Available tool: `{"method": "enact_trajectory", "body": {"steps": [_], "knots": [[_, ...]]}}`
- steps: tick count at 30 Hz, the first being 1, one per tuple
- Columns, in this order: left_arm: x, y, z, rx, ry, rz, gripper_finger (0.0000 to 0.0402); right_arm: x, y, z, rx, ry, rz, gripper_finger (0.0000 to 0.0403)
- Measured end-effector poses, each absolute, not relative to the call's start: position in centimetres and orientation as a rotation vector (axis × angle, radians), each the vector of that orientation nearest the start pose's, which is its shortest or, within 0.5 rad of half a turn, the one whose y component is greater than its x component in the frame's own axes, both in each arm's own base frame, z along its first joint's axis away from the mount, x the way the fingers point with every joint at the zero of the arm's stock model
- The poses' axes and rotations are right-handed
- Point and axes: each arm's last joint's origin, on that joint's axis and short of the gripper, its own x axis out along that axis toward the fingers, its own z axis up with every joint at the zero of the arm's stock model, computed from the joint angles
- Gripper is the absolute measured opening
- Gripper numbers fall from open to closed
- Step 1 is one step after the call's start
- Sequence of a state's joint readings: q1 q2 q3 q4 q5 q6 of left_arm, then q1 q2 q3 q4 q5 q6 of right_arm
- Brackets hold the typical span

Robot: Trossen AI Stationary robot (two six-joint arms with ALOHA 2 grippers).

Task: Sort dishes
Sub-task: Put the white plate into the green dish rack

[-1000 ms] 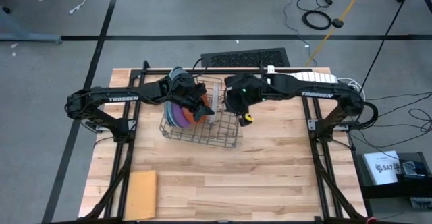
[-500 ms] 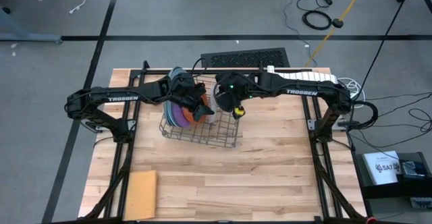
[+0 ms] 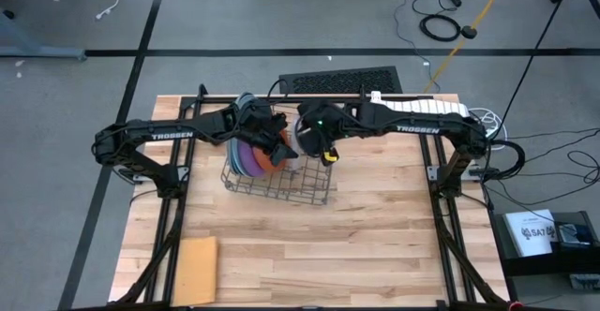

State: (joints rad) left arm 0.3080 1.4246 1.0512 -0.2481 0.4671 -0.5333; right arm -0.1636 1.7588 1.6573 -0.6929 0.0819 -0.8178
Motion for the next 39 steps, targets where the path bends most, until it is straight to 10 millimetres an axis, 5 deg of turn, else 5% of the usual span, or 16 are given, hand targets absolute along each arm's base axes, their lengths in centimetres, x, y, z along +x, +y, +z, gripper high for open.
{"method": "enact_trajectory", "body": {"steps": [11, 26, 39], "knots": [[29.4, 7.9, 28.2, -0.766, 0.6, 0.006, 0.0136, 38.9, -5.8, 32.2, -0.691, 0.837, 0.101, 0.0173], [27.4, 7.5, 30.8, -0.734, 0.518, 0.058, 0.014, 39.9, -5.9, 30.7, -0.657, 0.855, 0.109, 0.0172], [26.8, 7.4, 30.6, -0.717, 0.564, 0.101, 0.014, 40.2, -5.5, 30.4, -0.625, 0.849, 0.092, 0.0172]]}}
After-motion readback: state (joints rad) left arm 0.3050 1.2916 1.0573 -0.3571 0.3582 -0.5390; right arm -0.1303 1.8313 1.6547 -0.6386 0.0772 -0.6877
